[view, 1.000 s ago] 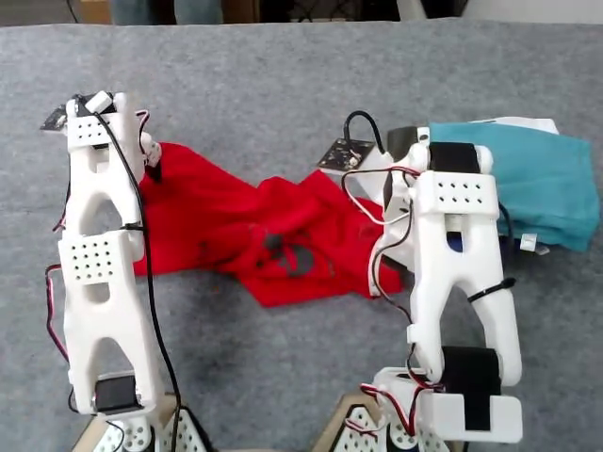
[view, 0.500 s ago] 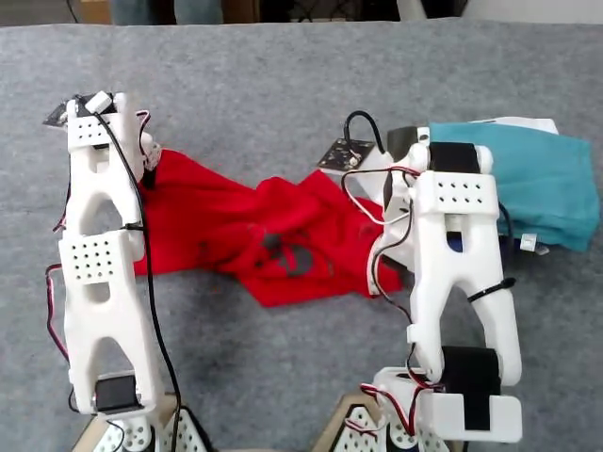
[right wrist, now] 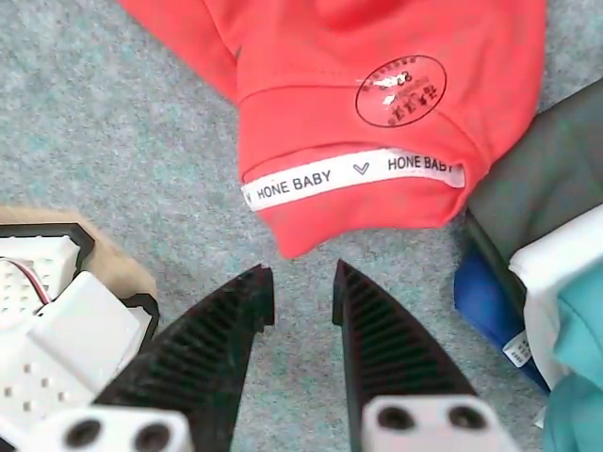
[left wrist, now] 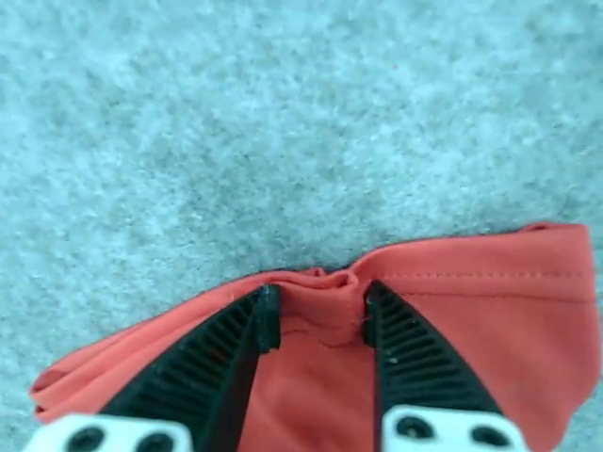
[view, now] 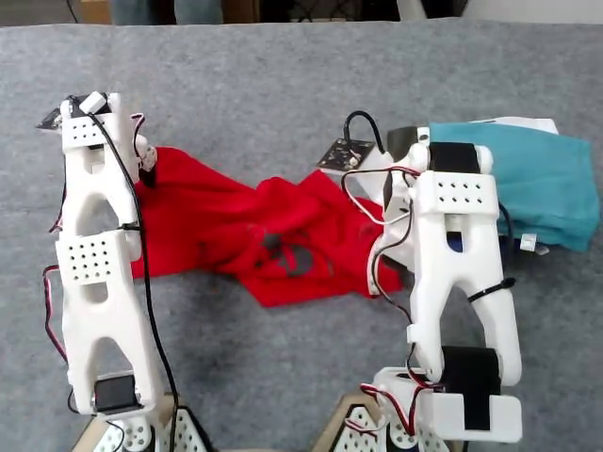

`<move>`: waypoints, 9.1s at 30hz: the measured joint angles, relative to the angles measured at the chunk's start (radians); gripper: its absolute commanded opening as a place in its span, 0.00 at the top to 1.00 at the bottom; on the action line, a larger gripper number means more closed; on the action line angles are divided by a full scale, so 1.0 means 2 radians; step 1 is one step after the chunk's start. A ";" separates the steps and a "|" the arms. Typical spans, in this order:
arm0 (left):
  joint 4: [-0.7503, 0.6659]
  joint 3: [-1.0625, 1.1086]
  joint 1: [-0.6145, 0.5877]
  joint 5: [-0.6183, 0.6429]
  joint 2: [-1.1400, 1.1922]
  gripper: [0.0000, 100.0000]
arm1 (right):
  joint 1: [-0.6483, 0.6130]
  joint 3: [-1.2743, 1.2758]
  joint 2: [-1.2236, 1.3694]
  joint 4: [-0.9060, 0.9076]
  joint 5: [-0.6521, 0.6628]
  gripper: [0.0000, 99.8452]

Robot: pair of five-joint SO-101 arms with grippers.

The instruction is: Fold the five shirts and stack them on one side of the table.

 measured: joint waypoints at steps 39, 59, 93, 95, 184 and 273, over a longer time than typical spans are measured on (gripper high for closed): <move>-0.005 0.026 0.005 0.000 -0.021 0.83 | 0.000 0.000 0.000 0.000 0.000 0.89; -0.005 0.009 0.005 -0.028 -0.018 0.97 | 0.000 0.000 0.000 0.000 0.000 0.89; 0.000 0.550 -0.178 -0.486 -0.535 0.97 | -0.176 -0.269 0.212 -0.085 -0.446 0.89; 0.000 0.591 -0.186 -0.542 -0.542 0.97 | -0.177 -0.322 0.263 -0.094 -0.487 0.89; -0.001 0.730 -0.358 -0.838 -0.547 0.97 | -0.281 -0.802 0.726 -0.004 -0.388 0.96; -0.723 0.677 -0.069 -0.395 -0.618 0.97 | -0.129 -0.340 0.239 -0.601 -0.449 0.99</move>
